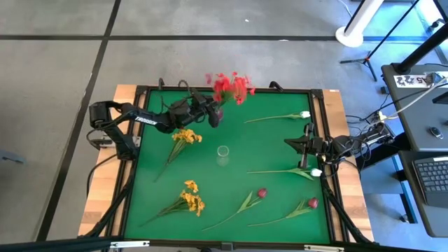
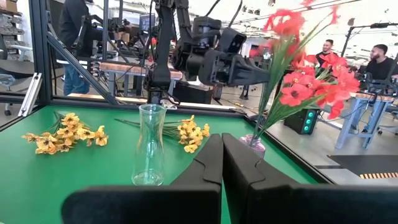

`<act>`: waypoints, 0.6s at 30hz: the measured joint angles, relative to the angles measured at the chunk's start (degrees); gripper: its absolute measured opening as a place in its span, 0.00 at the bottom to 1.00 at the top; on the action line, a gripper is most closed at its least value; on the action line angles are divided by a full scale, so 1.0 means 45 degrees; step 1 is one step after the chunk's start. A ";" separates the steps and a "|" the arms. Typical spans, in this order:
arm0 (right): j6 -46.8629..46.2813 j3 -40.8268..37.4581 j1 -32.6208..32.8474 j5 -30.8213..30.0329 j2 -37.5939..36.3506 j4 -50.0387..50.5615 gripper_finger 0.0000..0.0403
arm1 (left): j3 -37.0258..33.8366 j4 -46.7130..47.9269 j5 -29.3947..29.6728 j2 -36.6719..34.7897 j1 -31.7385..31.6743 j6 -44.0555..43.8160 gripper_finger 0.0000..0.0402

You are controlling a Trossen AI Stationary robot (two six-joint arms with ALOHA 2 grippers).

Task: Sort flowers into vase by color
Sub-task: Put the red flowers into the violet vase

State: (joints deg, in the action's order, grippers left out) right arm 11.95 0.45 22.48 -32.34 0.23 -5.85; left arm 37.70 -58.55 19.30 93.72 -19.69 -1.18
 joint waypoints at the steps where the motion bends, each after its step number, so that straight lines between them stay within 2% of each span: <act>1: 0.0003 0.0000 0.0000 0.0000 0.0005 0.0000 0.00 | 0.0129 0.0327 0.0239 -0.0002 0.0106 -0.0004 0.22; 8: 0.0003 0.0002 0.0000 0.0000 0.0000 0.0002 0.00 | 0.1102 0.3801 0.1693 -0.0567 0.0457 -0.0043 0.34; 13: 0.0003 0.0003 0.0000 -0.0007 0.0005 0.0079 0.00 | 0.1751 0.6098 0.2682 -0.1705 0.0768 -0.0203 0.43; 18: 0.0003 0.0000 0.0000 0.0000 0.0005 0.0087 0.00 | 0.2486 1.0242 0.2935 -0.3438 0.1164 -0.1374 0.49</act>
State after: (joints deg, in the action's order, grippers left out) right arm 11.97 0.45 22.48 -32.34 0.25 -5.45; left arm 48.89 -12.47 32.51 78.25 -14.45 -7.37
